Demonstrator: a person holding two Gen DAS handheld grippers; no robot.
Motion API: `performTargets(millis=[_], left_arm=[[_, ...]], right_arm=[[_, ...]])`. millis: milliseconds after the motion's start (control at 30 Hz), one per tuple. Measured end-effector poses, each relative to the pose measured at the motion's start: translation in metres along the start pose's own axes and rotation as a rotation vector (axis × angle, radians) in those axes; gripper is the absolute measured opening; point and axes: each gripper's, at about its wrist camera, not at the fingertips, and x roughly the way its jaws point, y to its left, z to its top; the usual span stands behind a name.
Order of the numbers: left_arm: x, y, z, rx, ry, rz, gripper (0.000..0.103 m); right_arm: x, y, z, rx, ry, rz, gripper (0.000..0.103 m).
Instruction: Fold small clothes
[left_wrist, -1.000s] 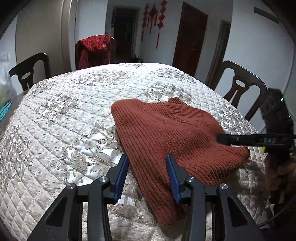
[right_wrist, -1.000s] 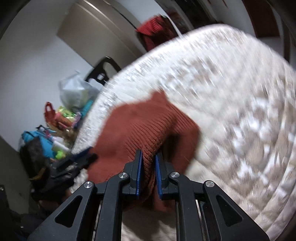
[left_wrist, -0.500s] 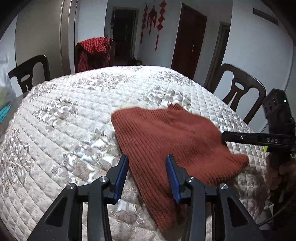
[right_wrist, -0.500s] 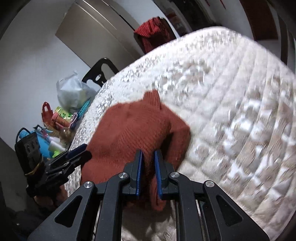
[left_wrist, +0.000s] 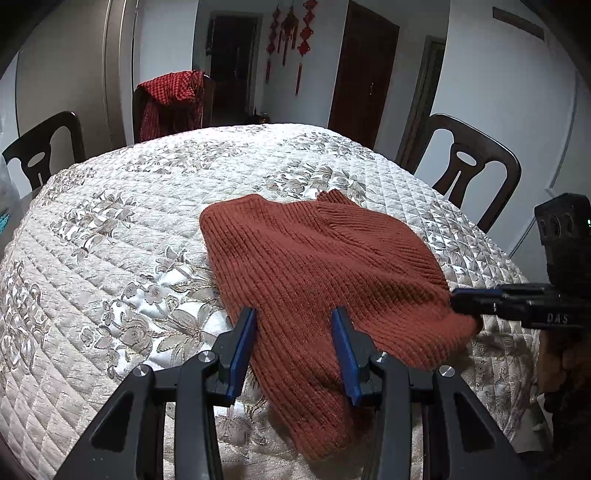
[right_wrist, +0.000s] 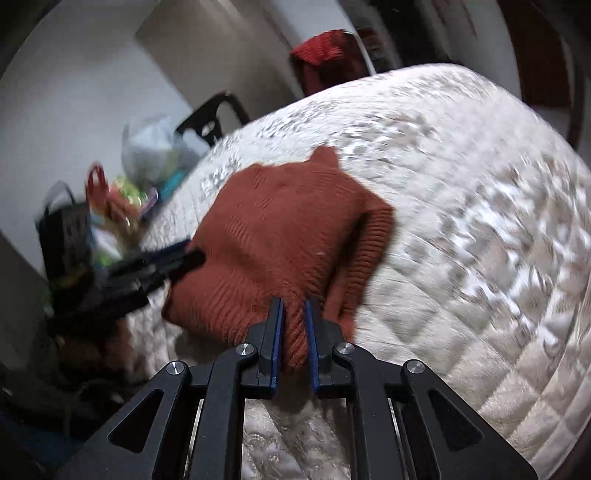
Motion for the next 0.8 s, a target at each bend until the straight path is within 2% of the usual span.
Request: performTargets(millis=[100, 267, 333, 433, 500, 700, 800], left_arm=[[-0.001, 0.001, 0.004, -0.005, 0.006, -0.002, 0.045], [-0.006, 0.006, 0.023, -0.019, -0.037, 0.011, 0.044], [0.0, 0.005, 0.029, -0.011, -0.04, 0.008, 0.044], [0.027, 0.007, 0.028, -0.02, 0.022, 0.013, 0.045], [0.036, 0.008, 0.024, -0.022, 0.024, 0.017, 0.046], [0.017, 0.011, 0.022, -0.038, 0.011, 0.007, 0.045], [-0.004, 0.012, 0.012, -0.056, -0.005, -0.005, 0.045]], right_arm=[[-0.001, 0.011, 0.007, -0.036, -0.004, -0.032, 0.012], [-0.004, 0.024, 0.033, -0.062, -0.079, -0.027, 0.012], [0.007, 0.024, 0.04, -0.068, -0.076, -0.026, 0.012], [0.035, 0.008, 0.047, -0.053, -0.02, -0.079, 0.012], [0.041, -0.004, 0.051, -0.025, -0.028, -0.061, 0.012], [0.026, 0.007, 0.05, -0.052, -0.042, -0.114, 0.012], [0.006, 0.025, 0.04, -0.092, -0.061, -0.084, 0.012]])
